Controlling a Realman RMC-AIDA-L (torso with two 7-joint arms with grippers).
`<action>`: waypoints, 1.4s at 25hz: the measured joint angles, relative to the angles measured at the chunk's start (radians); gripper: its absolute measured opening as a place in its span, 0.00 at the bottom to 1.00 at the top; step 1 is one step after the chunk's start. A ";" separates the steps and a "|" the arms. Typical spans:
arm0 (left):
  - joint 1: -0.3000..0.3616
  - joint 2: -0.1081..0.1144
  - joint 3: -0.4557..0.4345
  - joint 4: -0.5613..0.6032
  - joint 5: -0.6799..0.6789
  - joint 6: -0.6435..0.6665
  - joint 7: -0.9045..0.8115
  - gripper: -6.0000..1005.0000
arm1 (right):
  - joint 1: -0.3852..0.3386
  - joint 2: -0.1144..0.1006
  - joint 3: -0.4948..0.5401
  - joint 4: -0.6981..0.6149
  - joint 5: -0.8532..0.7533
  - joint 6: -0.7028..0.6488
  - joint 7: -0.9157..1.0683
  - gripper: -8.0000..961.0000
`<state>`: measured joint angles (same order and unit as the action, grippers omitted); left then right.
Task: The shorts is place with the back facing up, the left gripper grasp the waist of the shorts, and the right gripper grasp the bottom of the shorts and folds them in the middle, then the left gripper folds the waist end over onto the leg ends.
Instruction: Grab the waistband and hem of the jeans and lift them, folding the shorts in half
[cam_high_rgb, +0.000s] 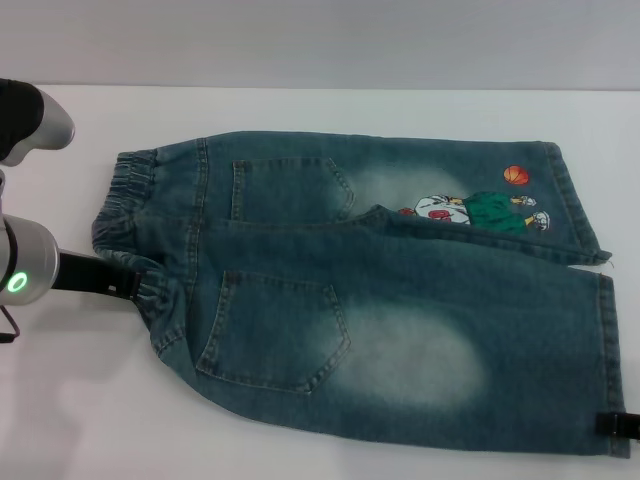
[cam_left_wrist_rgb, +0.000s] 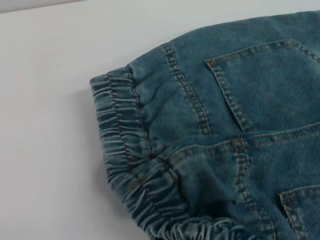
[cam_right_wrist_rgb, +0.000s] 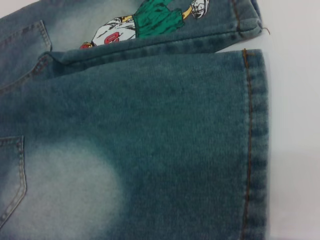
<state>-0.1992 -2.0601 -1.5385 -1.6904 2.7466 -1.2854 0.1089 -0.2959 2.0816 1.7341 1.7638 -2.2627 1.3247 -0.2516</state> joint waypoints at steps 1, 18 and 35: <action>0.000 0.000 0.000 0.000 0.000 0.000 0.000 0.05 | 0.001 0.000 -0.001 -0.001 0.000 -0.001 0.000 0.60; -0.003 0.000 0.002 0.002 -0.003 0.000 0.002 0.05 | 0.019 -0.001 -0.007 -0.024 0.000 -0.009 0.001 0.60; -0.006 0.000 0.011 0.006 -0.005 0.001 0.006 0.05 | 0.042 -0.003 -0.040 -0.052 0.006 -0.027 -0.007 0.59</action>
<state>-0.2050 -2.0601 -1.5279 -1.6841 2.7412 -1.2842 0.1146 -0.2536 2.0786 1.6939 1.7123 -2.2563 1.2981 -0.2582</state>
